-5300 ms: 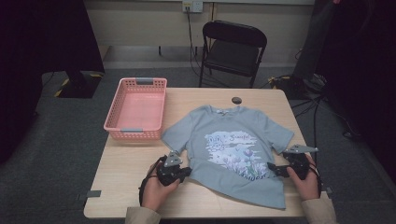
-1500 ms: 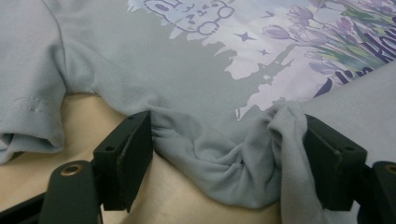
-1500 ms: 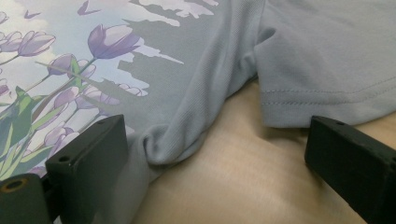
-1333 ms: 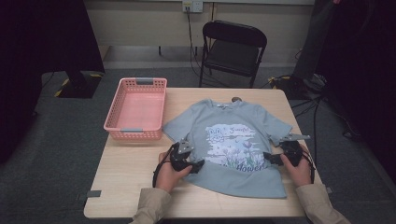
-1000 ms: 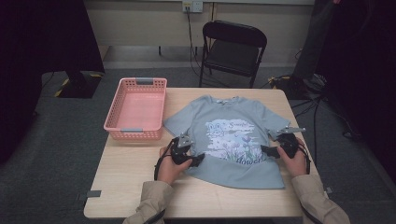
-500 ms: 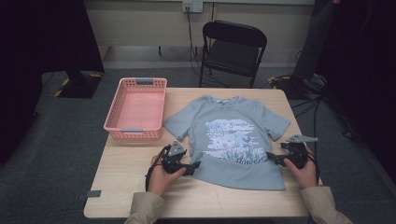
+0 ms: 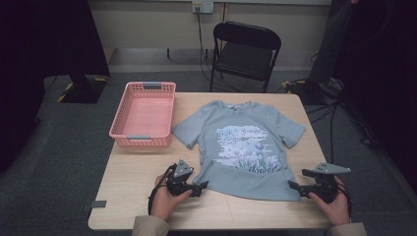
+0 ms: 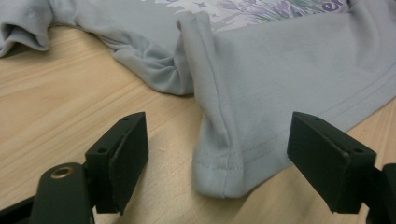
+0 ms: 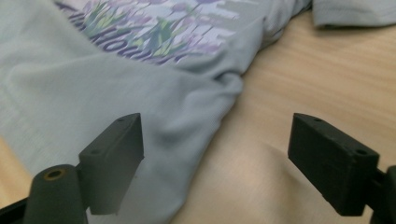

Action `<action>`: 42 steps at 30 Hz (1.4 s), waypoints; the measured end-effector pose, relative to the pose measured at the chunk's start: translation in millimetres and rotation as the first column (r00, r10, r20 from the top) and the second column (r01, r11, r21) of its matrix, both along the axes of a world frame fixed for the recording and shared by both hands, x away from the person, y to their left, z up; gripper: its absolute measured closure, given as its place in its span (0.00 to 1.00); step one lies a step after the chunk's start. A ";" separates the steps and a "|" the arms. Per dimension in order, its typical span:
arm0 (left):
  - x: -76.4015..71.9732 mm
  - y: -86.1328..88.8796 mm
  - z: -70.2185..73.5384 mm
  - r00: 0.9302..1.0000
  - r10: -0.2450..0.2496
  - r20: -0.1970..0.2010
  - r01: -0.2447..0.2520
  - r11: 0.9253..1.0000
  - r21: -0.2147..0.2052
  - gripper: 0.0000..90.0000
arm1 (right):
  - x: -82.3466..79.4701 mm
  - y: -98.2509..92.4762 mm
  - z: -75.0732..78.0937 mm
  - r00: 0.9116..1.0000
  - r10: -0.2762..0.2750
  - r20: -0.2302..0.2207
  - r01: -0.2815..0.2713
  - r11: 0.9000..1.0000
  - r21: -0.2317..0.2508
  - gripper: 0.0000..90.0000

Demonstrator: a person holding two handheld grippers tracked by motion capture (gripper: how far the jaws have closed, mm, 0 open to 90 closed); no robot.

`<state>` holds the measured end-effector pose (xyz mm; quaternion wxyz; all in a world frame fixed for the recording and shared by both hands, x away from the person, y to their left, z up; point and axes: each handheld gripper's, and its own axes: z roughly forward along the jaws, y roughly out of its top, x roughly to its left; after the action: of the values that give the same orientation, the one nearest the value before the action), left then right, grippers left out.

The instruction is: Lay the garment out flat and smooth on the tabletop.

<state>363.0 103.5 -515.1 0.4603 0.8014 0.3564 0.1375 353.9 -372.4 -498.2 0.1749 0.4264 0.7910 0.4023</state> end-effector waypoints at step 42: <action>-39.5 -1.0 16.9 0.992 -0.116 -0.040 0.119 0.988 0.096 0.94 | -56.3 -14.5 -5.0 0.993 0.122 0.003 -0.122 0.992 0.022 0.95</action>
<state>323.5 102.5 -498.2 0.4217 0.8448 0.3091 0.1137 297.6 -386.8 -503.3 0.1458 0.3788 0.8110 0.4214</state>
